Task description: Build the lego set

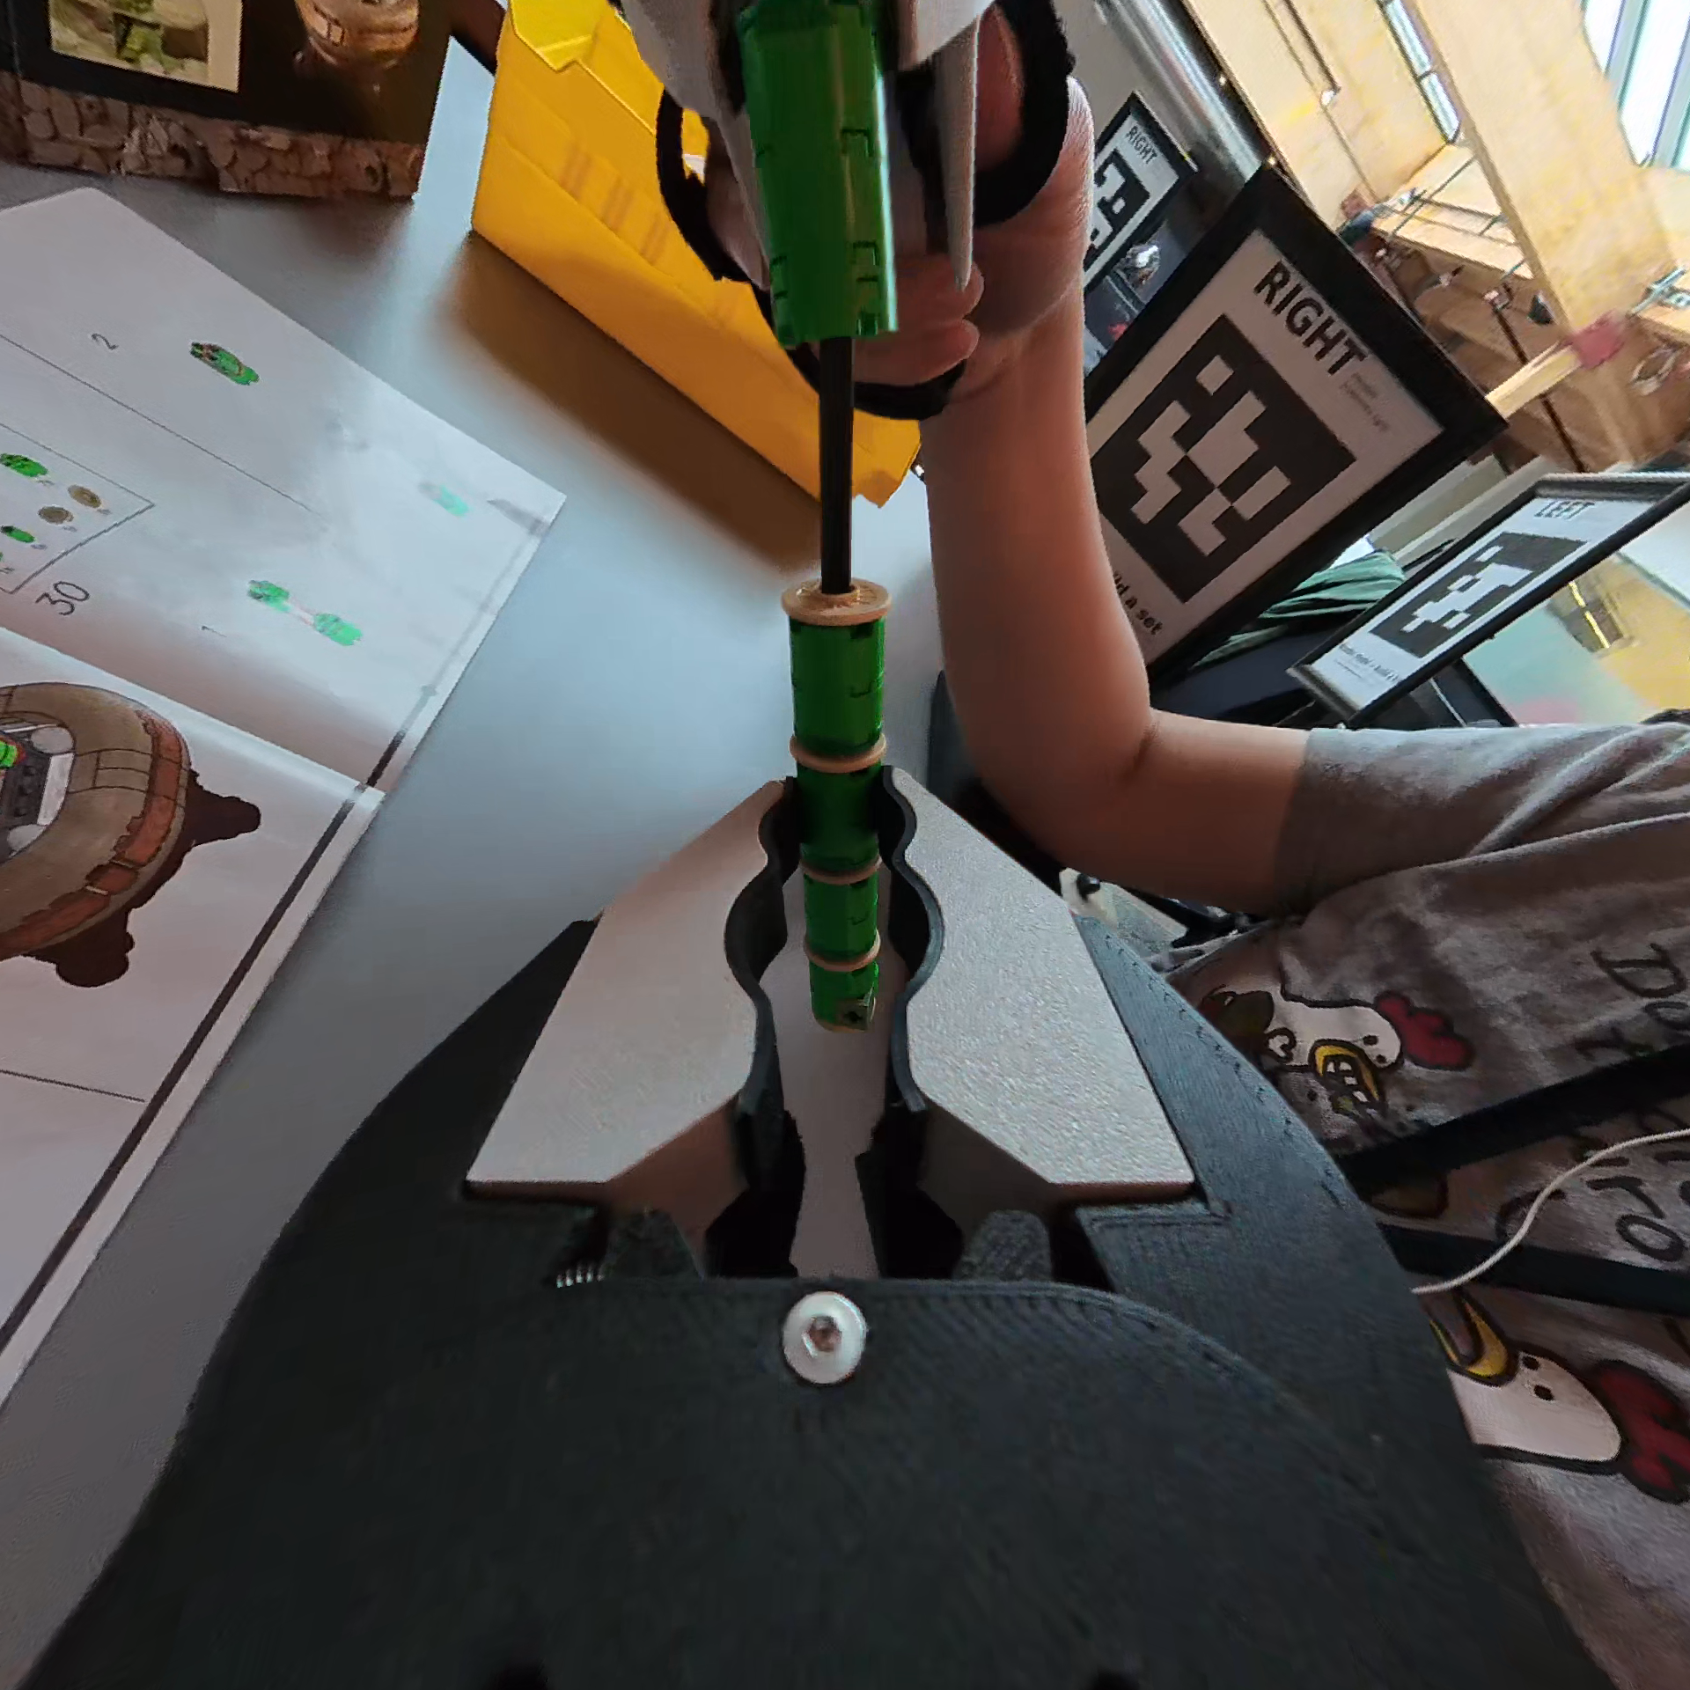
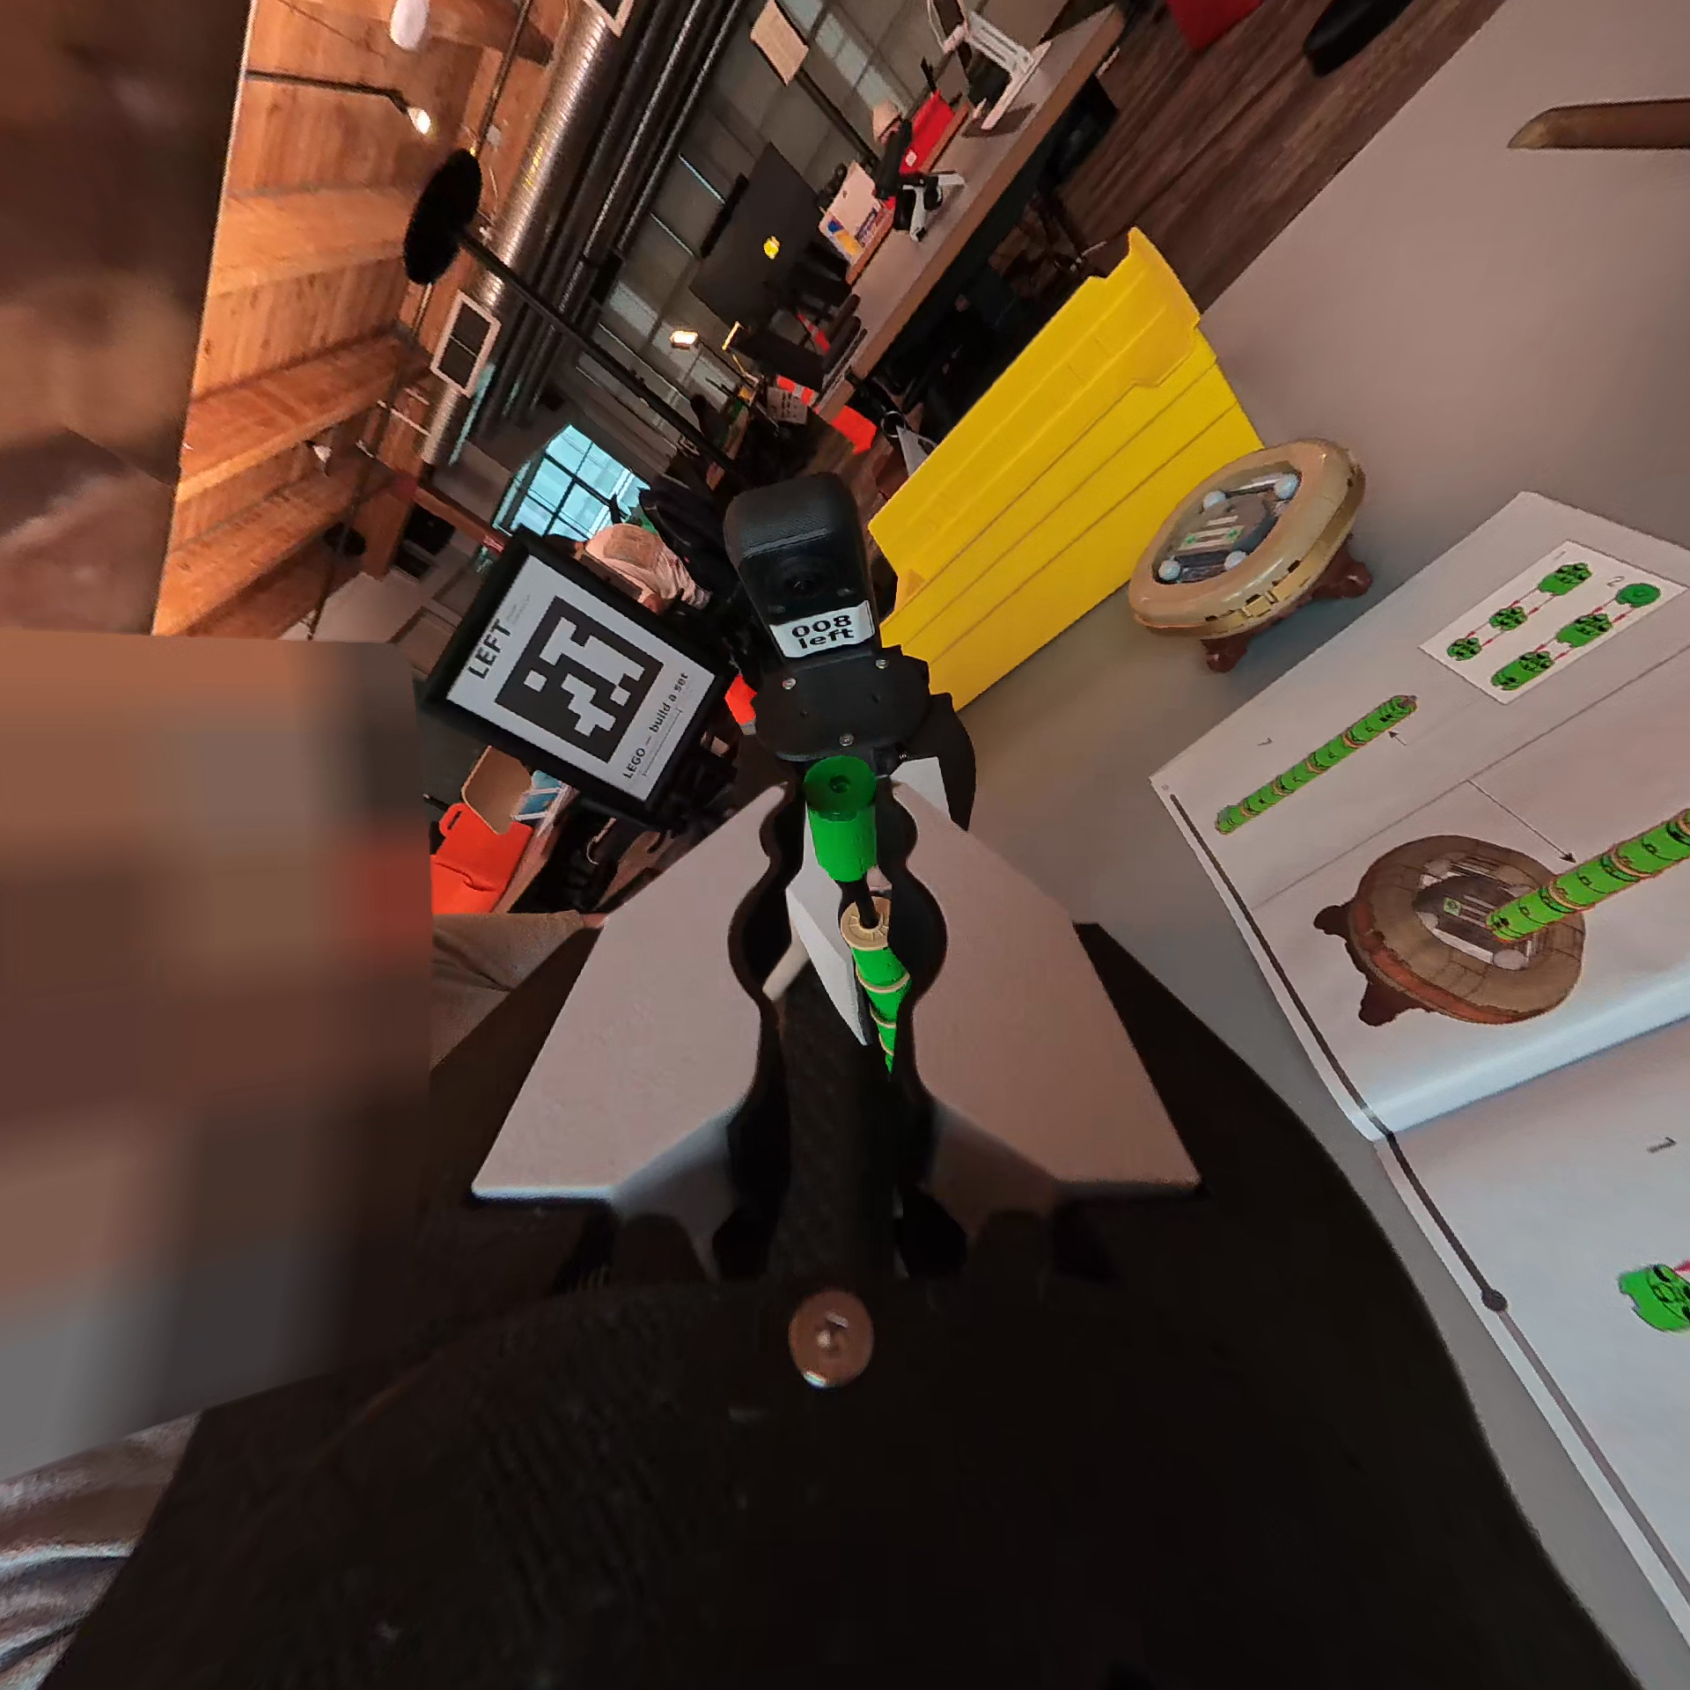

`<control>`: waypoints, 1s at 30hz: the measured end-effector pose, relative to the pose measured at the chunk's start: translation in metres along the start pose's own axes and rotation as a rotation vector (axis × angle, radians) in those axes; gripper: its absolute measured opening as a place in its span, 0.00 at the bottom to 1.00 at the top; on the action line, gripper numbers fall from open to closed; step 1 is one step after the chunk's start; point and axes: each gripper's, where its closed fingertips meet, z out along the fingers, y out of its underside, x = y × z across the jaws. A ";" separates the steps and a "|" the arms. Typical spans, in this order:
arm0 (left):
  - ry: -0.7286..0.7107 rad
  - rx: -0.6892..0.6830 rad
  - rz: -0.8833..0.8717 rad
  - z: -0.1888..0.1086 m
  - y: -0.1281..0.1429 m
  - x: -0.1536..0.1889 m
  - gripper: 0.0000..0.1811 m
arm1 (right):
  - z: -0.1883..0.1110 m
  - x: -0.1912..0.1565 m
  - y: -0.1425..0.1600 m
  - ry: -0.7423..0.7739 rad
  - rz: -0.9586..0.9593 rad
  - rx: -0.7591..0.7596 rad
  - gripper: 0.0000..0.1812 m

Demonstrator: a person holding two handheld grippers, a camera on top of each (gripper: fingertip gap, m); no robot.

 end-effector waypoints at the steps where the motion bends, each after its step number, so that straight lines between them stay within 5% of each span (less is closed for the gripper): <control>1: -0.004 0.000 0.007 0.001 0.000 0.000 0.08 | -0.001 -0.001 0.000 0.008 -0.008 -0.003 0.07; 13: -0.059 -0.045 0.080 0.006 0.006 -0.004 0.08 | -0.003 -0.006 0.009 0.113 -0.169 -0.073 0.07; 30: 0.090 -0.055 0.070 0.006 0.008 0.016 0.08 | 0.000 -0.017 0.014 -0.018 -0.191 -0.083 0.08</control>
